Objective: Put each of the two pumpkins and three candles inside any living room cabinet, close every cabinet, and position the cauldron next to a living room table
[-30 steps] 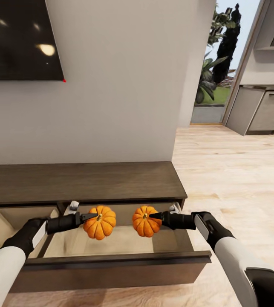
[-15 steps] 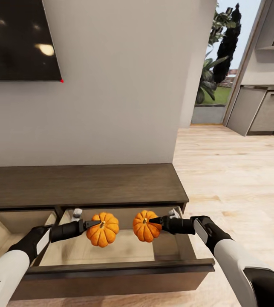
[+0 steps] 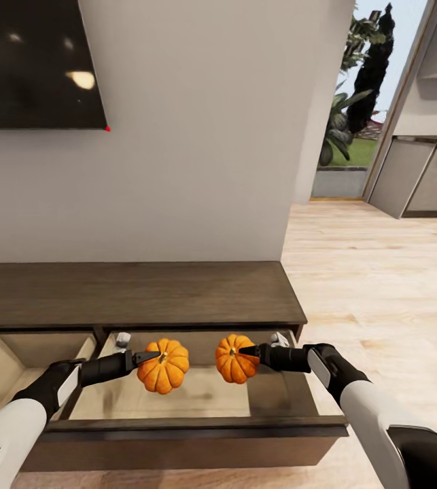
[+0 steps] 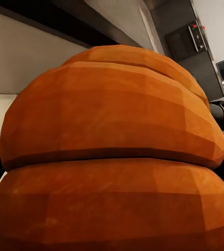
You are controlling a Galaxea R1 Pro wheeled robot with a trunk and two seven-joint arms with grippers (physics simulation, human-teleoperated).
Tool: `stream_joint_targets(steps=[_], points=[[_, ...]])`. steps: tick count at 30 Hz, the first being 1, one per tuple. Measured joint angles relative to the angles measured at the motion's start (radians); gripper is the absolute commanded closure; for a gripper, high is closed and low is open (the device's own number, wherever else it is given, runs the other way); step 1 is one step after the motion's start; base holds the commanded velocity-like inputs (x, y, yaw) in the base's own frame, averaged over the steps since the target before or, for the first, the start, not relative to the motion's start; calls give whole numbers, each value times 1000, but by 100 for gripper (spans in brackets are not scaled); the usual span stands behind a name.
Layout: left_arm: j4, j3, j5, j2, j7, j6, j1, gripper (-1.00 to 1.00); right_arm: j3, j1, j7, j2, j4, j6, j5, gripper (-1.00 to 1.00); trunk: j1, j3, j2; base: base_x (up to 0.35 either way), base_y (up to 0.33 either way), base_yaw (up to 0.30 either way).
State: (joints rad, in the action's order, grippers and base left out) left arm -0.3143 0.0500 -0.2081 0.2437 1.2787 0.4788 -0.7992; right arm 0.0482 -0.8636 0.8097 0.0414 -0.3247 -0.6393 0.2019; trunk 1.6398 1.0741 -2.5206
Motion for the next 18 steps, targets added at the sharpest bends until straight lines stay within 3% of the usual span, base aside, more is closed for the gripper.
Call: stream_joint_targets(steps=[5, 9, 18], points=[[0, 0, 0, 0, 0, 0, 0, 100, 1, 0, -2, 0, 5, 0, 6, 100, 0, 0, 0, 174, 0, 1], [0, -1, 1, -3, -1, 0, 0, 100, -3, 0, -2, 0, 58, 3, 3, 100, 0, 0, 0, 15, 0, 0], [3, -3, 3, -4, -2, -1, 0, 100, 1, 0, -1, 0, 73, 3, 10, 100, 1, 8, 0, 1, 0, 0]])
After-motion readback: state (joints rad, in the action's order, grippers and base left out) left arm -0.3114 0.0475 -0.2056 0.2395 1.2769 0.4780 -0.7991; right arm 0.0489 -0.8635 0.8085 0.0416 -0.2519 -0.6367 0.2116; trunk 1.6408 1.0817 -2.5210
